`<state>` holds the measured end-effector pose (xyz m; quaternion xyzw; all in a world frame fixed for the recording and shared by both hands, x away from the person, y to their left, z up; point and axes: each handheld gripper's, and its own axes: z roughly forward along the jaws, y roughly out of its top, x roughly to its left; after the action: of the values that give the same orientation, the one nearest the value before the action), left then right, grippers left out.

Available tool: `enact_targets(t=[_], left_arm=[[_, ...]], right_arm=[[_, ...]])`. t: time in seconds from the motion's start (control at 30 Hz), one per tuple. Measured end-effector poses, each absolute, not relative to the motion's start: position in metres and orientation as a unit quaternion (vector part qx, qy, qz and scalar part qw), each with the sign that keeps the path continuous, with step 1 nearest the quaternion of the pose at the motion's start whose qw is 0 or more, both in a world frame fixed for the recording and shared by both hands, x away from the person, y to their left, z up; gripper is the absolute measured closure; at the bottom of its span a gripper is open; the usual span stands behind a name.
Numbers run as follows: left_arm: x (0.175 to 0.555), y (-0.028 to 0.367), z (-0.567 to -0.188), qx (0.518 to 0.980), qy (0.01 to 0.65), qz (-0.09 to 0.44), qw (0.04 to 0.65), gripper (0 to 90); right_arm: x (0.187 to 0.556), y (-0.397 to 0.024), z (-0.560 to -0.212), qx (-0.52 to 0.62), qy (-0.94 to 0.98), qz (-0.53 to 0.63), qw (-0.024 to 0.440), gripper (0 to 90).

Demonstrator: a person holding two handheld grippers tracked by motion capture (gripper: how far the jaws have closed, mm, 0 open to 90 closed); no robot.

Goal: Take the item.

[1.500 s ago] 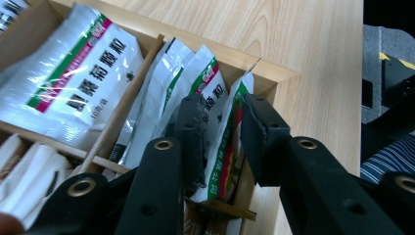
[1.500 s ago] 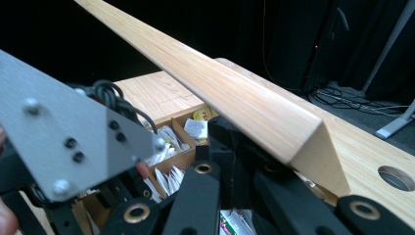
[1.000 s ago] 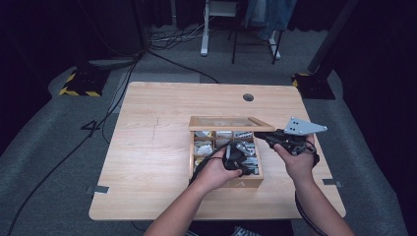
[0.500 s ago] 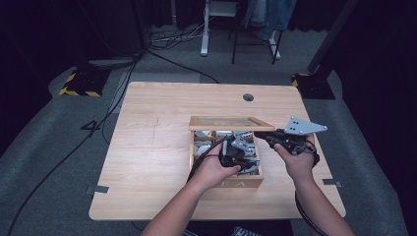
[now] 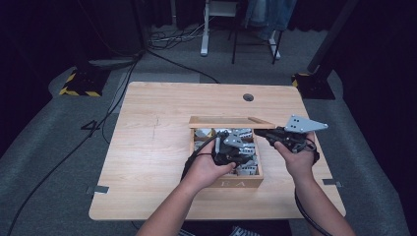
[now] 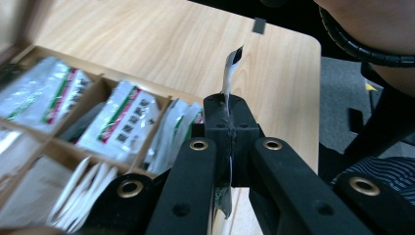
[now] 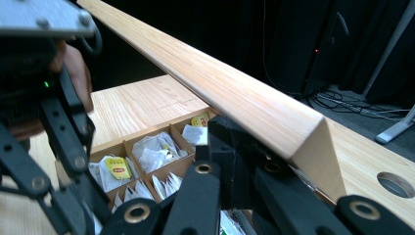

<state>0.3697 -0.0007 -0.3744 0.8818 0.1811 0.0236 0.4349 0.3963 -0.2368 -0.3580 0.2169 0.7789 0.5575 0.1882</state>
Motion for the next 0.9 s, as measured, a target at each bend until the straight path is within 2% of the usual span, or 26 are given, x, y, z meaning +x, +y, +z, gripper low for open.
enact_targets(t=[0.43, 0.9], left_arm=[[0.361, 0.035, -0.353, 0.868, 0.197, 0.048, 0.452, 89.6], [0.353, 0.076, -0.346, 0.861, 0.217, 0.05, 0.456, 89.6]], right_arm=[[0.396, -0.236, -0.358, 0.217, 0.777, 0.56, 0.187, 90.0], [0.396, -0.236, -0.359, 0.221, 0.779, 0.557, 0.187, 90.0]])
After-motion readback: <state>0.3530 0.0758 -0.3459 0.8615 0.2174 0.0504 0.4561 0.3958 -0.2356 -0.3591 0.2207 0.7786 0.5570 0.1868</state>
